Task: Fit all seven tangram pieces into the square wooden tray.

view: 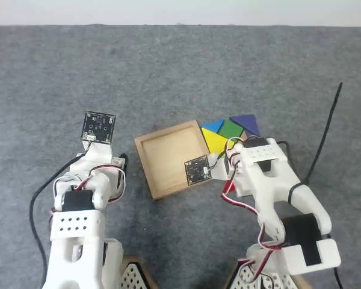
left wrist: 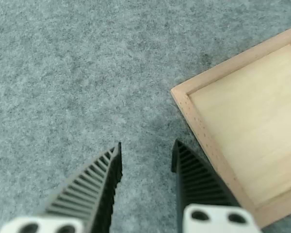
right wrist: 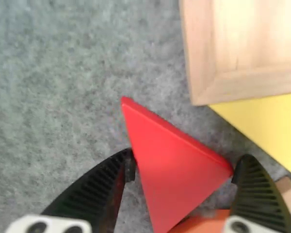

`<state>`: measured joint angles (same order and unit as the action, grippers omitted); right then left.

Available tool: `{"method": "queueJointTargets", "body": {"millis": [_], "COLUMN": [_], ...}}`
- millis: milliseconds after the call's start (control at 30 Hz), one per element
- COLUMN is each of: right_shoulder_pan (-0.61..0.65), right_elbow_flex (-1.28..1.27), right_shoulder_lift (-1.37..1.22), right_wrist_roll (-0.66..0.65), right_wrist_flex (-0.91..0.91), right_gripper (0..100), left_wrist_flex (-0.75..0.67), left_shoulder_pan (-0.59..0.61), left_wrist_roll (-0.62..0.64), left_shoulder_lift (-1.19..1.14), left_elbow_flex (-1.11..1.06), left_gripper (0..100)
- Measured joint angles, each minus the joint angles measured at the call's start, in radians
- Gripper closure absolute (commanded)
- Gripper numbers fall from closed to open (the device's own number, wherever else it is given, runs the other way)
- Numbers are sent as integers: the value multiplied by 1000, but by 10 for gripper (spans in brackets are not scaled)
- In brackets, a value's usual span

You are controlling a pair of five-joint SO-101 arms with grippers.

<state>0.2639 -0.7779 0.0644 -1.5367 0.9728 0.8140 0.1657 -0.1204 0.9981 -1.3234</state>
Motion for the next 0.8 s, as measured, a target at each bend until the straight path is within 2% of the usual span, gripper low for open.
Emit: {"method": "queueJointTargets", "body": {"millis": [100, 167, 400, 600, 800], "right_shoulder_pan": [2, -11, -49, -51, -78], "right_elbow_flex": [2, 9, 21, 21, 37], "right_shoulder_lift": [0, 0, 0, 0, 0], "right_wrist_roll": [2, 2, 6, 140, 250], "right_wrist_flex": [-9, -17, -18, -18, -12], "right_gripper": [920, 972, 873, 881, 745], "left_wrist_flex": [0, 0, 0, 0, 0], "left_shoulder_pan": [0, 0, 0, 0, 0], "left_wrist_roll": [0, 0, 0, 0, 0], "left_shoulder_lift": [0, 0, 0, 0, 0], "left_elbow_flex": [0, 0, 0, 0, 0], "left_gripper": [829, 829, 829, 829, 829]}}
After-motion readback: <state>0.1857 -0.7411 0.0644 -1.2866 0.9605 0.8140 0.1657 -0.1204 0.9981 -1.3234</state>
